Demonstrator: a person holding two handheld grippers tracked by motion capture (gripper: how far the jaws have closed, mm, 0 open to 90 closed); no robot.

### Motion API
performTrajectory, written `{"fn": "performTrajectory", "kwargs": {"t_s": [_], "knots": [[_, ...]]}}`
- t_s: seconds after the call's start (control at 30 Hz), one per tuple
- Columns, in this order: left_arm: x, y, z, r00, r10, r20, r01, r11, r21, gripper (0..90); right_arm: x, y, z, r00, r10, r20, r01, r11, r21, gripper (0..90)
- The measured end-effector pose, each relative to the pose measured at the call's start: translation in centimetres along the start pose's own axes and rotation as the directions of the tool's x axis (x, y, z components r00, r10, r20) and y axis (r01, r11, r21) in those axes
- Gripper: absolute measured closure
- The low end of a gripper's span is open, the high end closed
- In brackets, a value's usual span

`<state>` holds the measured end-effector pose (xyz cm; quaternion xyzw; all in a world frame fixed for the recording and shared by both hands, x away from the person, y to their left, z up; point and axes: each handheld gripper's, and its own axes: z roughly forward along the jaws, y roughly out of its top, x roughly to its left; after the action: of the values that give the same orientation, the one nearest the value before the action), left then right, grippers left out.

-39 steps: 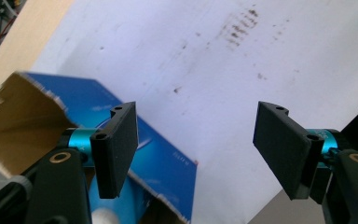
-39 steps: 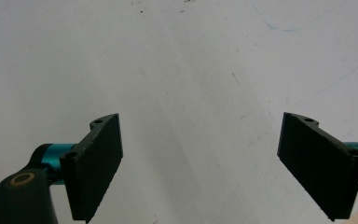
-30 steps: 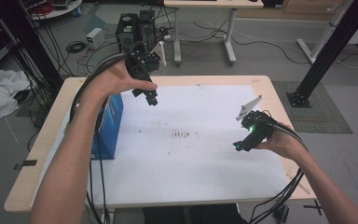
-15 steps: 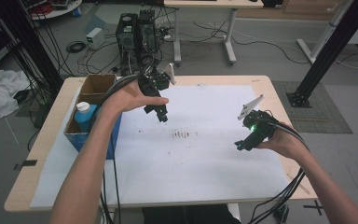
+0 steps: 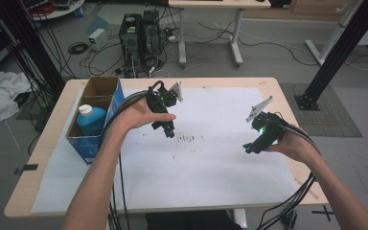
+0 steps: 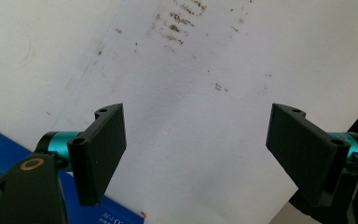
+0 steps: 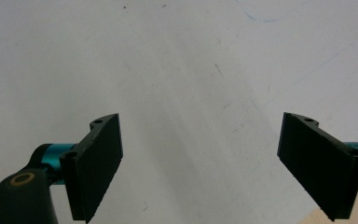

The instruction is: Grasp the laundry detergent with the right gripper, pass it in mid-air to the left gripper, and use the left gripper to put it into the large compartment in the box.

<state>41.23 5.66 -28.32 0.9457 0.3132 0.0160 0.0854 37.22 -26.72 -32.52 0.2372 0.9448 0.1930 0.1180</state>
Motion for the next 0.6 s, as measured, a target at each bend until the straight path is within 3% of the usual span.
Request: {"fn": "performTrajectory", "kwargs": {"t_s": [0.6], "knots": [[-0.04,-0.11,0.62,0.9999,0.011,0.001,-0.011,0.9998,0.017,20.1,0.1,-0.09,-0.08,1.0,-0.001,0.008,0.001,1.0,0.014,13.2]]}}
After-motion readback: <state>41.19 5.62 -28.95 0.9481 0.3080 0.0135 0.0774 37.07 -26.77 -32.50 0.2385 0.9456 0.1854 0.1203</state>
